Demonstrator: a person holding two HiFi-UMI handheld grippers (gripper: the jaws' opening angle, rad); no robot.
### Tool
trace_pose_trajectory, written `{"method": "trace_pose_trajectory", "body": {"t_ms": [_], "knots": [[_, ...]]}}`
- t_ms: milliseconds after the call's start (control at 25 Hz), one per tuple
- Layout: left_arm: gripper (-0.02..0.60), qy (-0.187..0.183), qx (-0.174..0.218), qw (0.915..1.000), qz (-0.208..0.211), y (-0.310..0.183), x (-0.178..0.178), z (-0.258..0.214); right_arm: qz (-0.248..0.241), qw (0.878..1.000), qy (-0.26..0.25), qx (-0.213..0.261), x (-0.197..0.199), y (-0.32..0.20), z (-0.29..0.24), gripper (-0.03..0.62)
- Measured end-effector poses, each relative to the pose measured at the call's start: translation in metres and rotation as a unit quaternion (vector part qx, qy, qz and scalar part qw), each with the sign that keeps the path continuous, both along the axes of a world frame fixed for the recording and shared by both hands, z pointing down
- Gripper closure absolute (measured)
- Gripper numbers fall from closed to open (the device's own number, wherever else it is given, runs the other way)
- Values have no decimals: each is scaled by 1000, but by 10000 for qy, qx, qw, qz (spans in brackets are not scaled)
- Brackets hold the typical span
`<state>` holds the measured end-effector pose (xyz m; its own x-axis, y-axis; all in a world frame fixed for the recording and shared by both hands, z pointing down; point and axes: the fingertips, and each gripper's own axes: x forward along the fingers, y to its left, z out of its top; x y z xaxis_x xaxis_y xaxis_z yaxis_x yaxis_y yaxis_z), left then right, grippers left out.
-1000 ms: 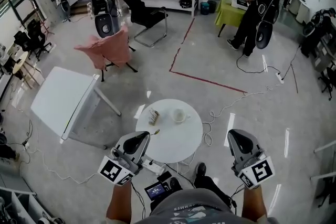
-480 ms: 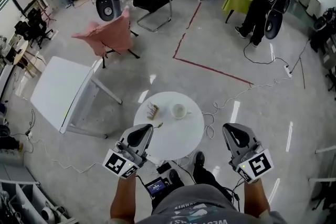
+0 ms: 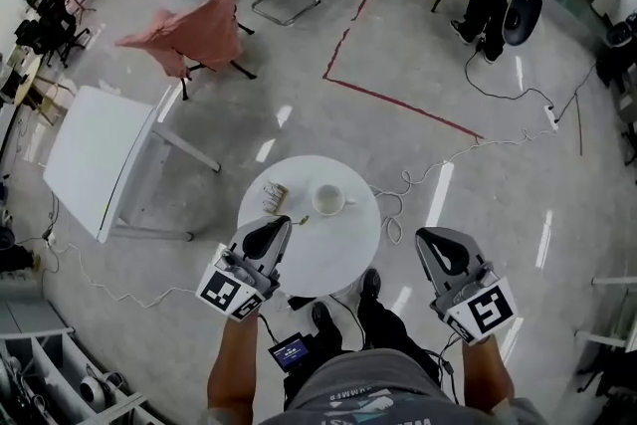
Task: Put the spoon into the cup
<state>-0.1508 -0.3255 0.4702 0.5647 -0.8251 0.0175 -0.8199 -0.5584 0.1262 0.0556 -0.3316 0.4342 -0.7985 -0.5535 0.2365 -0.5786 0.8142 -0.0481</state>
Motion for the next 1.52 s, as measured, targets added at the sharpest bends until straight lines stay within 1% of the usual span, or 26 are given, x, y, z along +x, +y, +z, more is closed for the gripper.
{"method": "trace_pose_trajectory", "body": {"t_ms": [120,320,600,760,1120,1320,1520], "knots": [[580,-8,-136,9999,-17,-10,4,13,-23,9999,38,-121,6,-7,7,591],[580,15,-361,9993,-49,-27,8,50,-82,9991,105,-391,7,-16,35,591],[580,44,-551,9984,-122,-43,15,86,-166,9971,211,-709,15,-20,61,591],[580,47,-633,9978,-183,-53,14,106,-209,9956,280,-868,15,-23,73,591],[580,44,-887,9957,-268,-58,14,146,-275,9930,364,-1092,16,-21,86,591],[580,53,-920,9953,-295,-60,15,165,-298,9908,410,-1256,19,-20,94,591],[580,2,-1033,9941,-336,-59,14,183,-329,9894,421,-1347,18,-18,99,591]]}}
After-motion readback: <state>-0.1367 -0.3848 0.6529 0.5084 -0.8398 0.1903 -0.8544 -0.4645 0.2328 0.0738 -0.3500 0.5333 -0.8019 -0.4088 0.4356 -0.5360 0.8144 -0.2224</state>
